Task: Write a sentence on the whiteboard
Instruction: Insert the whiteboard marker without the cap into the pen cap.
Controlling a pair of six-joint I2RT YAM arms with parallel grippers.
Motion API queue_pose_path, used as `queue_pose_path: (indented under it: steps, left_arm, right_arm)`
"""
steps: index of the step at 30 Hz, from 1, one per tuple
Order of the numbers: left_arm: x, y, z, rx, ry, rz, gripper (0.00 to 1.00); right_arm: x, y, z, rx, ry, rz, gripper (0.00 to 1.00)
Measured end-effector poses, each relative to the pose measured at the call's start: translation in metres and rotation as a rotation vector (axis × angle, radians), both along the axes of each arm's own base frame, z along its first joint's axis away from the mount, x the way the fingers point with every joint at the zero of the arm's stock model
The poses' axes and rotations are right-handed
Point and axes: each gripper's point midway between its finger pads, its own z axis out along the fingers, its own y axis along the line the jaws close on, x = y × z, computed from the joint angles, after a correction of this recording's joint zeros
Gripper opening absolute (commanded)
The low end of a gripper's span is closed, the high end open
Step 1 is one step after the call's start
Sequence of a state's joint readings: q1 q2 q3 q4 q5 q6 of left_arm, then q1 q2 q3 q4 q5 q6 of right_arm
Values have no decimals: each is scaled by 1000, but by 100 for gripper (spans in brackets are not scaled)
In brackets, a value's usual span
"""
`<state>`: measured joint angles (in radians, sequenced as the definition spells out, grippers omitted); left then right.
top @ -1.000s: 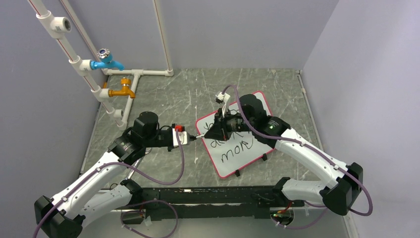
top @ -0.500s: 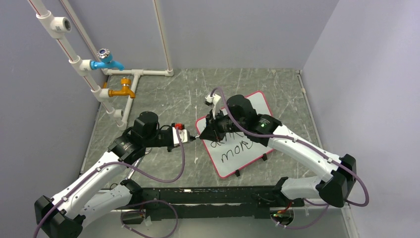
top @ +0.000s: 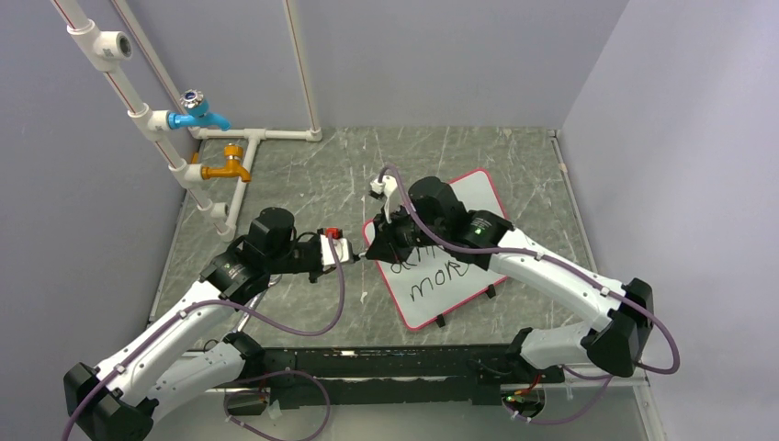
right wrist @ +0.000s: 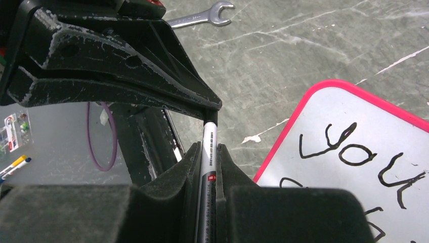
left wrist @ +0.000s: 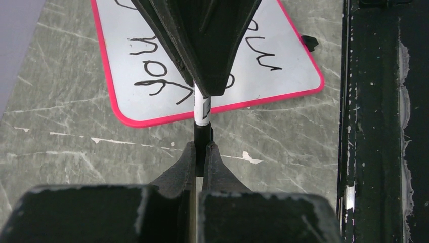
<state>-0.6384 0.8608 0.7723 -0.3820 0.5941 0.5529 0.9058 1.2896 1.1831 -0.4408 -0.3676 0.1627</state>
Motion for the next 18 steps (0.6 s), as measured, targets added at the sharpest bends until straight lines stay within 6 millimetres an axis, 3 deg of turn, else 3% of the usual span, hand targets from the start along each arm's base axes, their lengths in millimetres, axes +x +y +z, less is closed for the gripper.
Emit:
queue_pose_path:
  steps: [18]
  left_arm:
    - [-8,14,-9,26,13,30,0]
  right_arm:
    - [-9,20,-7,-81,-6,30,0]
